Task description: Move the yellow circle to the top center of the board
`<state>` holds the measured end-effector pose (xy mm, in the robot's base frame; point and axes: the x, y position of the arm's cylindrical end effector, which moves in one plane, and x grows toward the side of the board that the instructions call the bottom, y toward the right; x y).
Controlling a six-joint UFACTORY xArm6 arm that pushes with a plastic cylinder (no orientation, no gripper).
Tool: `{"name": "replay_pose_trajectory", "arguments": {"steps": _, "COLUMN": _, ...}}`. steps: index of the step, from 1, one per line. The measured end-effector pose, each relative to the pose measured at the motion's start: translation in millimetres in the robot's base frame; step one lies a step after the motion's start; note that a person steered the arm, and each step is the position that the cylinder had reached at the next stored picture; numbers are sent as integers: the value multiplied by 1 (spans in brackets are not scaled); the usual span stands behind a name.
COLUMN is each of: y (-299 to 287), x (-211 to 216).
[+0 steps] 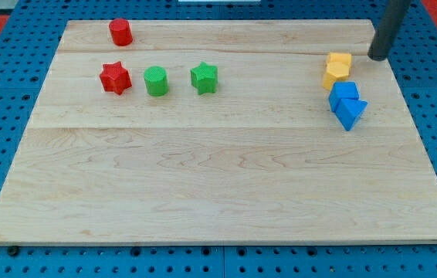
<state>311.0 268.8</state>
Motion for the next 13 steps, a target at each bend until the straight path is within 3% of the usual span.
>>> {"name": "replay_pose_trajectory", "arguments": {"steps": 1, "y": -21, "x": -2}}
{"name": "replay_pose_trajectory", "arguments": {"steps": 4, "y": -215, "x": 6}}
{"name": "replay_pose_trajectory", "arguments": {"steps": 5, "y": -230, "x": 35}}
{"name": "replay_pose_trajectory", "arguments": {"steps": 6, "y": -277, "x": 31}}
{"name": "replay_pose_trajectory", "arguments": {"steps": 8, "y": -224, "x": 3}}
{"name": "replay_pose_trajectory", "arguments": {"steps": 9, "y": -224, "x": -17}}
{"name": "replay_pose_trajectory", "arguments": {"steps": 11, "y": -294, "x": -26}}
{"name": "replay_pose_trajectory", "arguments": {"steps": 13, "y": -250, "x": -53}}
